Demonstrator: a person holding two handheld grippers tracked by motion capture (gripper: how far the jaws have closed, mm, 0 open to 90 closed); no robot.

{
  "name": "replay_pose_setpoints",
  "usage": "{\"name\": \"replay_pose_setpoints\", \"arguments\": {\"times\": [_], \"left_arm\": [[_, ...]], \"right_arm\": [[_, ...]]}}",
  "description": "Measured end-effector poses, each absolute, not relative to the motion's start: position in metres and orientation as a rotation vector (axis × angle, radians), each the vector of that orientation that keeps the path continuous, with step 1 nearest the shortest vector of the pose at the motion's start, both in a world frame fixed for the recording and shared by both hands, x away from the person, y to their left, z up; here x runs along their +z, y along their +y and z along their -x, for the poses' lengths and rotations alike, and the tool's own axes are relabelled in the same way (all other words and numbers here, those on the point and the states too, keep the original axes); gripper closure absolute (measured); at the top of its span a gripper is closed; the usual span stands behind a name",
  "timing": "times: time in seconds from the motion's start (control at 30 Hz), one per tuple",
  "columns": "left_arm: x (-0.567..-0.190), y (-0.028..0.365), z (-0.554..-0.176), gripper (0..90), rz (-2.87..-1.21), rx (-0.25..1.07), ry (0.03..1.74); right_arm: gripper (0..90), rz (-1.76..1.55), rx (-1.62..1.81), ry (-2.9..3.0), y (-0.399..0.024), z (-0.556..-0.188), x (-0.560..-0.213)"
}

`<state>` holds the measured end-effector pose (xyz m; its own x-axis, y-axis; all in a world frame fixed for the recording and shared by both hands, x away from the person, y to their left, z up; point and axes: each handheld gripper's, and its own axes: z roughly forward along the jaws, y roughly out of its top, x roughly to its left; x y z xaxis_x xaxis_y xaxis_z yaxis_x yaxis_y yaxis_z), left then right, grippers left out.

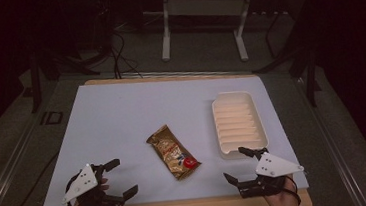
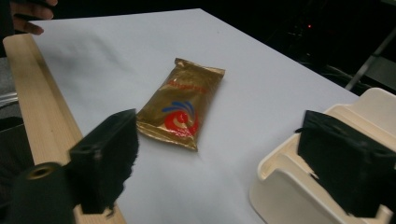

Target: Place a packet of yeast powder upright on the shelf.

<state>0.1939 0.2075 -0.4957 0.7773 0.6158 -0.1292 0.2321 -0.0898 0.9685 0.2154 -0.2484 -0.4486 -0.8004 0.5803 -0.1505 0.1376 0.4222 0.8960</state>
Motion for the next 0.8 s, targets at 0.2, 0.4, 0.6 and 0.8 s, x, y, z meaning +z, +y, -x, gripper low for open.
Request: {"name": "replay_pose_setpoints", "arguments": {"times": [0.2, 0.4, 0.6, 0.8], "left_arm": [[-0.495, 0.207, -0.193, 0.5, -1.674, 0.359, 0.651], [-0.499, 0.193, -0.191, 0.5, -1.728, 0.337, 0.578], [-0.492, 0.182, -0.193, 0.5, -1.692, 0.263, 0.567], [-0.475, 0.168, -0.196, 0.5, -1.722, 0.235, 0.601]], "right_arm": [[13.6, -0.635, 1.363, 2.254, -0.25, -0.216, -0.444], [12.7, -0.602, 1.338, 2.265, -0.245, -0.211, -0.438], [11.5, -0.579, 1.361, 2.264, -0.244, -0.209, -0.435], [11.3, -0.579, 1.396, 2.217, -0.244, -0.207, -0.43]]}}
